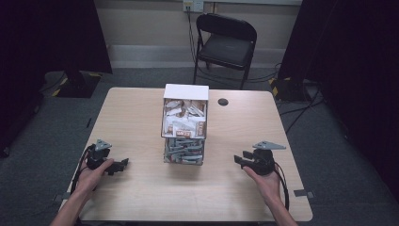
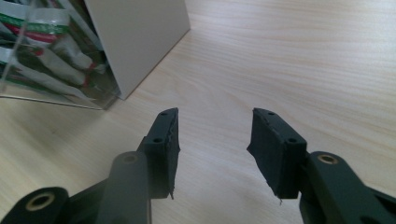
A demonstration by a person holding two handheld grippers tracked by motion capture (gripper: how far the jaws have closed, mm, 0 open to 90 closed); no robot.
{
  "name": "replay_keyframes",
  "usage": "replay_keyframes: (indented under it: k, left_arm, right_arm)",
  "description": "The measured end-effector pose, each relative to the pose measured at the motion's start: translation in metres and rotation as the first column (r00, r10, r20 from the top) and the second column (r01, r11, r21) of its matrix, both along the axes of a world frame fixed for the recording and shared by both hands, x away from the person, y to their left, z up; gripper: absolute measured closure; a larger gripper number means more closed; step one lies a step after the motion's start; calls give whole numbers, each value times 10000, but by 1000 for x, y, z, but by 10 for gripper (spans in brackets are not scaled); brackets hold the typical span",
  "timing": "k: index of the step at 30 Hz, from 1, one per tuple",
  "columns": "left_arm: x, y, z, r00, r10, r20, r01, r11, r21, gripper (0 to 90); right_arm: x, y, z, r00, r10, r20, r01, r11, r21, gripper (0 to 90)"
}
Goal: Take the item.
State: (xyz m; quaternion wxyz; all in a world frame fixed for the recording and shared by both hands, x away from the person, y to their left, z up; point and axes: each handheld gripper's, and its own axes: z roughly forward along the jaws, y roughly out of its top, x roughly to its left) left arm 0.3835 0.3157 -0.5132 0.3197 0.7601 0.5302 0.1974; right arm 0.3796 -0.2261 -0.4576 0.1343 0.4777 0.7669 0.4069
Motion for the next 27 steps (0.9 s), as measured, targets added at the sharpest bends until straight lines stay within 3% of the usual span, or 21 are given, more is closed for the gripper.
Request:
replay_keyframes:
  k: [11,17,19,27]
  left_arm:
    - [0,0,0,10000,11,-1,-11,10000,5,0]
    - [0,0,0,10000,12,2,-12,10000,5,0]
    - [0,0,0,10000,13,0,-13,10000,3,0]
    - [0,0,0,10000,16,2,-16,10000,4,0]
  right_arm:
    - [-9,16,14,9926,1198,213,-1205,9921,349,572]
    - [-13,29,20,9818,1862,380,-1878,9812,440,570]
    - [-14,30,22,9812,1889,407,-1907,9806,454,558]
    - [-24,44,32,9652,2515,718,-2561,9645,639,581]
